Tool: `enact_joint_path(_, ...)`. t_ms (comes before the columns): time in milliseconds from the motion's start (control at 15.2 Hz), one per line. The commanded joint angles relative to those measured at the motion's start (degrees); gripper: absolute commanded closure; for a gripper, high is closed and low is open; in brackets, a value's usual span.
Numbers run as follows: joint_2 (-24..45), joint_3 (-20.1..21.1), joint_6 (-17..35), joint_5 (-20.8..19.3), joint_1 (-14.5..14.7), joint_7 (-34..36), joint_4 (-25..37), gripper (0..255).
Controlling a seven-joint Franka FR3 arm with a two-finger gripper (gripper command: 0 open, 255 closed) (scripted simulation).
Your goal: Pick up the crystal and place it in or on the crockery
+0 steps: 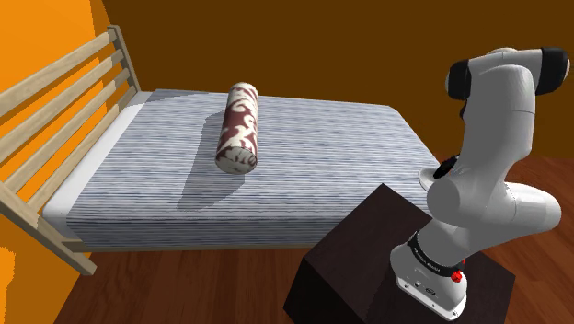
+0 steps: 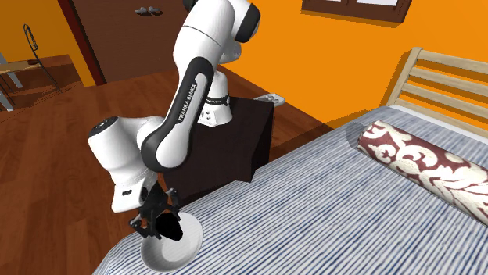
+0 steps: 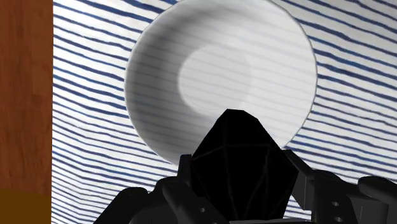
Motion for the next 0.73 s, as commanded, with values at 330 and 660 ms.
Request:
enact_joint_path(330,4.1,2.9,1.5,3.3,-2.3,-2.3,2.1,255)
enact_joint_path(660,7.7,5.2,3.0,6.0,-4.1,-4.1,4.0,255)
